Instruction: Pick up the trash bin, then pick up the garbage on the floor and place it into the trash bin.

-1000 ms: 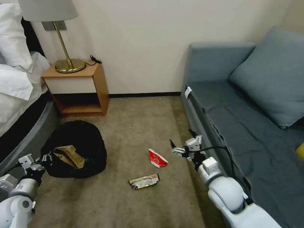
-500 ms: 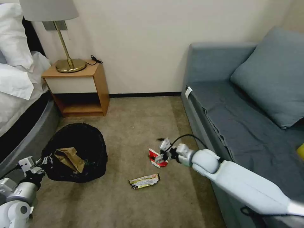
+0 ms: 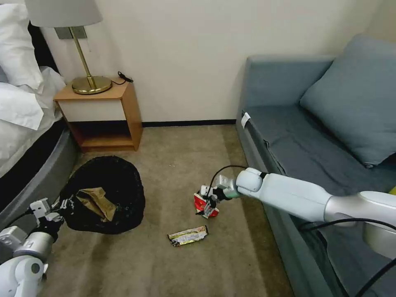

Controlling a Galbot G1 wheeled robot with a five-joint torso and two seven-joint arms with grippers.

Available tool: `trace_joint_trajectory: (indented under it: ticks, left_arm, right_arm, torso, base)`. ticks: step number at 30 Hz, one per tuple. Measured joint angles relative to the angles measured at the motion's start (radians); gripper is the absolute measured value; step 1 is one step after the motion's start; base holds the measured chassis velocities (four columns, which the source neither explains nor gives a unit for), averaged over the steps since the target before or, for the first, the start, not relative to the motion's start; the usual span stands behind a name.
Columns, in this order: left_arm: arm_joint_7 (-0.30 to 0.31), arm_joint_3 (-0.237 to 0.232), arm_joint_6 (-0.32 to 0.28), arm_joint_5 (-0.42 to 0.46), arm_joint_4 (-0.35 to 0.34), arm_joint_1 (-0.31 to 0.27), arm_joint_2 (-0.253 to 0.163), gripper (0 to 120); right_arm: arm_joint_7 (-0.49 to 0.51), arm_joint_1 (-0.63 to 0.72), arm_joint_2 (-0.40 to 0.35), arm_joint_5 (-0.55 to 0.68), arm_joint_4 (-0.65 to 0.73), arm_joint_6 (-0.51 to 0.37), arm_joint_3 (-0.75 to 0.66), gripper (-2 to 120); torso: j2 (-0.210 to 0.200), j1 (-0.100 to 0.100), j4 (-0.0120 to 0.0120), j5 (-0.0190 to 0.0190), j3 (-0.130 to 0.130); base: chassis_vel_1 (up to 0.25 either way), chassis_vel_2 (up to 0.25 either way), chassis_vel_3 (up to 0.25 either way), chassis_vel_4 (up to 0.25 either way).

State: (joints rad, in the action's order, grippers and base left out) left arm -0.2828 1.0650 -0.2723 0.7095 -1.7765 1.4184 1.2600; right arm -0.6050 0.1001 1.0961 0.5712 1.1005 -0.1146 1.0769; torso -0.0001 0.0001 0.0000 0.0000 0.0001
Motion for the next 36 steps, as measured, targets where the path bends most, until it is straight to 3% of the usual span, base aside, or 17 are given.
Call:
trace_joint_trajectory:
  ticks: [12,36]
  left_arm:
    - [-0.005,0.01,0.011,0.001,0.039,-0.005,0.008,4]
    - [-0.026,0.055,0.025,0.026,0.07,0.01,0.001,4]
  right_arm:
    - [0.079,0.055,0.011,0.135,0.064,-0.093,0.007,100]
    - [0.166,0.172,0.123,0.043,-0.038,-0.091,0.002,100]
  torso:
    - [0.0,0.0,0.0001,-0.0001,0.0]
    - [0.0,0.0,0.0001,-0.0002,0.0]
  base:
    - [0.0,0.0,0.0,0.0]
    - [0.0,0.0,0.0,0.0]
